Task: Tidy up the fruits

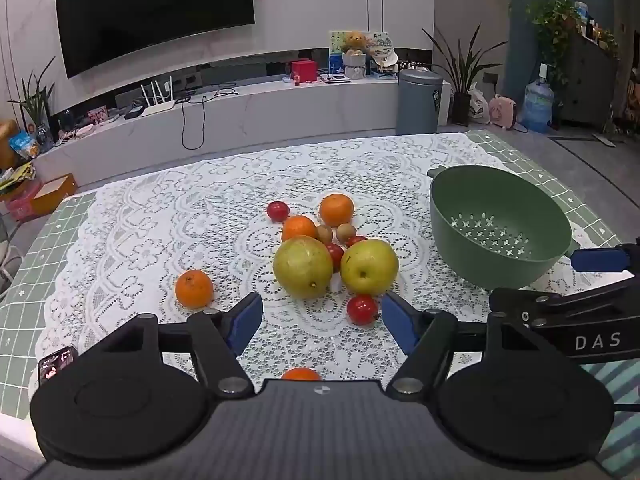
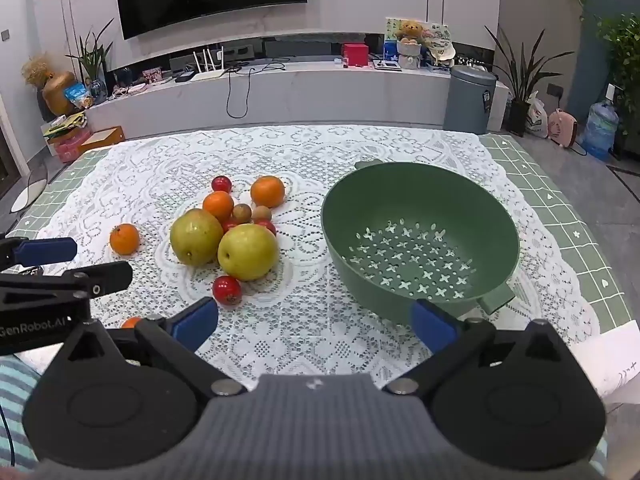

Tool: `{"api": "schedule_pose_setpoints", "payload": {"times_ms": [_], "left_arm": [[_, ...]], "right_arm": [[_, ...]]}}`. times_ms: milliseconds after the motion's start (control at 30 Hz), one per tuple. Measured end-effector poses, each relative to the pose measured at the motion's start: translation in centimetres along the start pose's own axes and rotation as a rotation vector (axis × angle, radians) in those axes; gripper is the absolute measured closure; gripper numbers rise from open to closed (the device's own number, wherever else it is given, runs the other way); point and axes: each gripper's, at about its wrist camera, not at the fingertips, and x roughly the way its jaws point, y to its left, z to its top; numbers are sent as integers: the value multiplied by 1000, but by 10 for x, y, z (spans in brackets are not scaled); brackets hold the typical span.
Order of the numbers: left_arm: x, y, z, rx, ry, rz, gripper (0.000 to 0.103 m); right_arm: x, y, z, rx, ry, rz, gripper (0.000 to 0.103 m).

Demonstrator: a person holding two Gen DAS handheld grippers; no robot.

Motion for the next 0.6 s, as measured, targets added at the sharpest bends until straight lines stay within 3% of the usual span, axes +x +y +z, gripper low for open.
{"api": "schedule_pose_setpoints", "payload": {"times_ms": [600], "left_arm": [[-3, 2, 0, -17, -3, -10, 25]], "right_arm": [[4, -2, -5, 11, 27, -7, 4]]}}
